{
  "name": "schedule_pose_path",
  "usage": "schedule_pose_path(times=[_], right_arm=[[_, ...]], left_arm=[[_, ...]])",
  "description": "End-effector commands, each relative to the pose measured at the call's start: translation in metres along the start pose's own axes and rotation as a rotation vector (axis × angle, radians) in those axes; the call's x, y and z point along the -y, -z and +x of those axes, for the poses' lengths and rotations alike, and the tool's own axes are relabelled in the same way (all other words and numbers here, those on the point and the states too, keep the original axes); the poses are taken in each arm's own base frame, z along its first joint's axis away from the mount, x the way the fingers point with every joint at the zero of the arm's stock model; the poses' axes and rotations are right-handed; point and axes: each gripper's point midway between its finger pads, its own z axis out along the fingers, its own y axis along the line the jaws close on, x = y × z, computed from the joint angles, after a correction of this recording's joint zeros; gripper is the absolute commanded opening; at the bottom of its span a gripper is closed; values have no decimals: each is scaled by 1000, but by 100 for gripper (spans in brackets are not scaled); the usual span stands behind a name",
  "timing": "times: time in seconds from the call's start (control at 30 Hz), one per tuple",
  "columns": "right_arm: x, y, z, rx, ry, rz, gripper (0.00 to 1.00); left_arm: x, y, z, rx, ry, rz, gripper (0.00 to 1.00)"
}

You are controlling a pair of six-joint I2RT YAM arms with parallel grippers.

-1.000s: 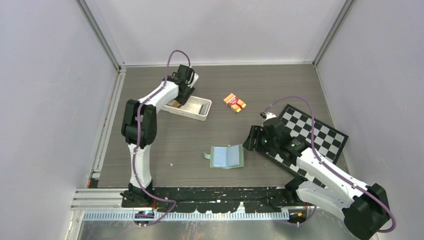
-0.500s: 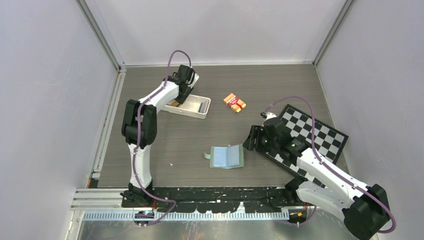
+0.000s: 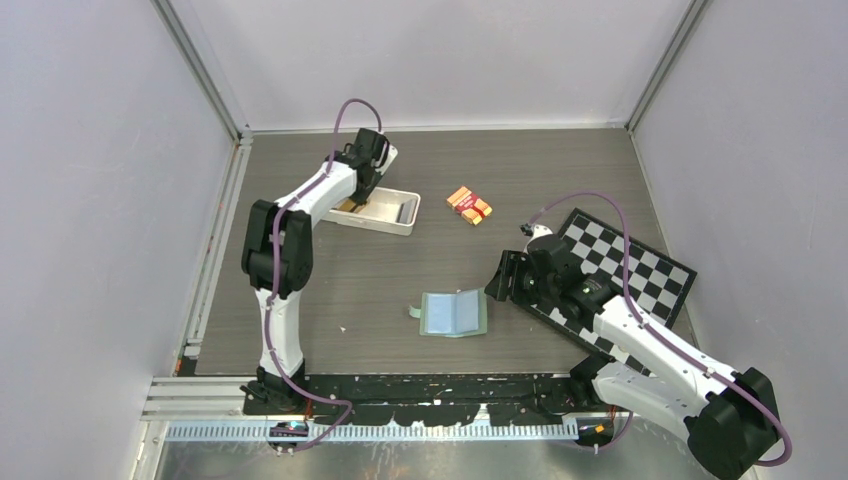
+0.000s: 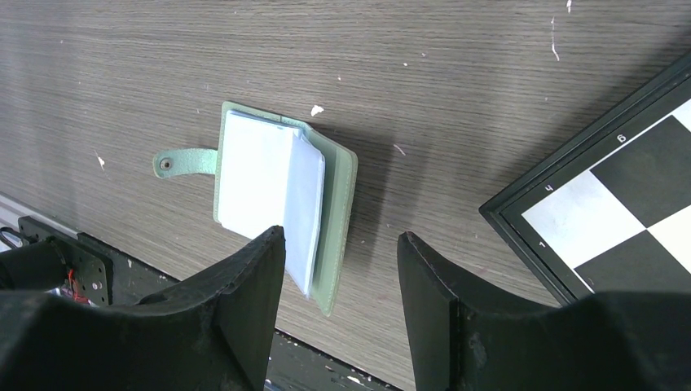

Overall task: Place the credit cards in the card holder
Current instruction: Pick up the credit card from the storage box.

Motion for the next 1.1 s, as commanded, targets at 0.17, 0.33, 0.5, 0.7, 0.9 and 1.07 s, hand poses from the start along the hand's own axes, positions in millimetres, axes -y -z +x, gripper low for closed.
schedule_pose_path(times=[0.17,0.33,0.5,0.7,0.9,1.07], right_arm=[[-7,-1,-8,28,-12,-25,58],[-7,-1,-8,27,-12,-26,58],[-7,-1,-8,24,-12,-26,57],[-7,-2,-7,21,-11,-28,58],[-8,-1,-7,21,-11,-32,58],[-12,3,-14,45,-3,-44,58]], left_arm=[[-28,29,-23,88,38,-64,24],[-22,34,-23,88,27,-42,16],[-16,39,-22,84,15,-33,13],[-9,48,-20,83,21,12,9],[1,61,-12,58,44,86,0],[9,84,-9,54,110,147,0]])
